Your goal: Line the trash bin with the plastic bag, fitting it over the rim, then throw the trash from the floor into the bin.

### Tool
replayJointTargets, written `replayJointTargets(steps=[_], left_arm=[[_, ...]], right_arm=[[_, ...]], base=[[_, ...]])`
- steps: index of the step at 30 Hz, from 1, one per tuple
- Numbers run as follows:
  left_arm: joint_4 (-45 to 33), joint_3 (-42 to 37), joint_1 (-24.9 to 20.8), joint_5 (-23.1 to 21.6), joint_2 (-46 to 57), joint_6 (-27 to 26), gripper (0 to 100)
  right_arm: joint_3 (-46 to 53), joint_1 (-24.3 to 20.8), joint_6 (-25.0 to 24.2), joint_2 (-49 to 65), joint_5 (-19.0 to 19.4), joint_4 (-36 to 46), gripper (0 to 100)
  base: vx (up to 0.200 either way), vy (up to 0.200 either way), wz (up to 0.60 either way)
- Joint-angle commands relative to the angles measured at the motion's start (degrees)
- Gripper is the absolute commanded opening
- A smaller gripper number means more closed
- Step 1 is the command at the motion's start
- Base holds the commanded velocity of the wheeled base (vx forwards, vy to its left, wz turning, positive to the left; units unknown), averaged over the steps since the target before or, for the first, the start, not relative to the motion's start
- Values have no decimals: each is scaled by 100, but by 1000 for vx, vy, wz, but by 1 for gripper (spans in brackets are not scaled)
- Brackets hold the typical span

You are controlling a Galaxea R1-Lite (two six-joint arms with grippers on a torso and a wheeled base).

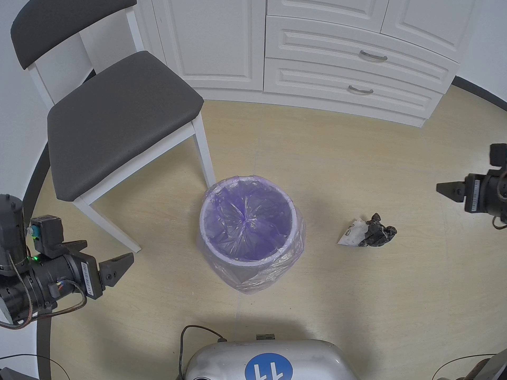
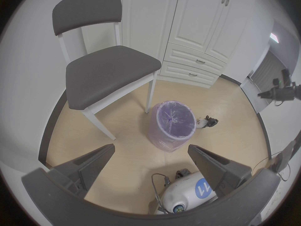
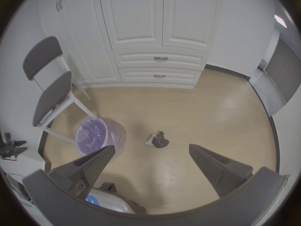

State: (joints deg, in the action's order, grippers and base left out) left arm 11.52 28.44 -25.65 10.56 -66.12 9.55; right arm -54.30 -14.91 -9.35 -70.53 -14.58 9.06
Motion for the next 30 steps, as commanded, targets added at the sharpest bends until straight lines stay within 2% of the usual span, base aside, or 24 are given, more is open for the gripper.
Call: replayJointTargets(steps=[1, 2, 4, 5, 6, 9, 12, 19, 23, 30], left_arm=[[-273, 584, -2, 25, 469, 425, 100], [-264, 584, 7, 25, 469, 425, 100], [-212, 592, 34, 17, 477, 425, 100], [-212, 592, 34, 17, 477, 425, 100], [-212, 592, 34, 17, 486, 417, 100], [-212, 592, 42, 25, 477, 417, 100], [-212, 592, 42, 17, 486, 417, 100], [-212, 557, 42, 25, 486, 294, 100], [-185, 417, 42, 34, 486, 12, 100], [-185, 399, 69, 34, 477, -5, 100]], right_arm=[[156, 823, 170, -2096, 113, -792, 100], [156, 832, 170, -2122, 131, -809, 100], [165, 999, 179, -2535, 430, -1143, 100], [165, 999, 179, -2535, 430, -1143, 100], [156, 1087, 170, -2781, 667, -1319, 100], [147, 1192, 170, -3203, 869, -1565, 100], [165, 1271, 162, -3616, 922, -1943, 100], [332, 1465, 170, -4741, 1159, -3402, 100], [297, 1482, 153, -5278, 1229, -4158, 100], [297, 1491, 82, -6095, 1309, -5757, 100]], base=[[0, 0, 0], [0, 0, 0], [0, 0, 0], [0, 0, 0], [0, 0, 0], [0, 0, 0], [0, 0, 0], [0, 0, 0], [0, 0, 0], [0, 0, 0]])
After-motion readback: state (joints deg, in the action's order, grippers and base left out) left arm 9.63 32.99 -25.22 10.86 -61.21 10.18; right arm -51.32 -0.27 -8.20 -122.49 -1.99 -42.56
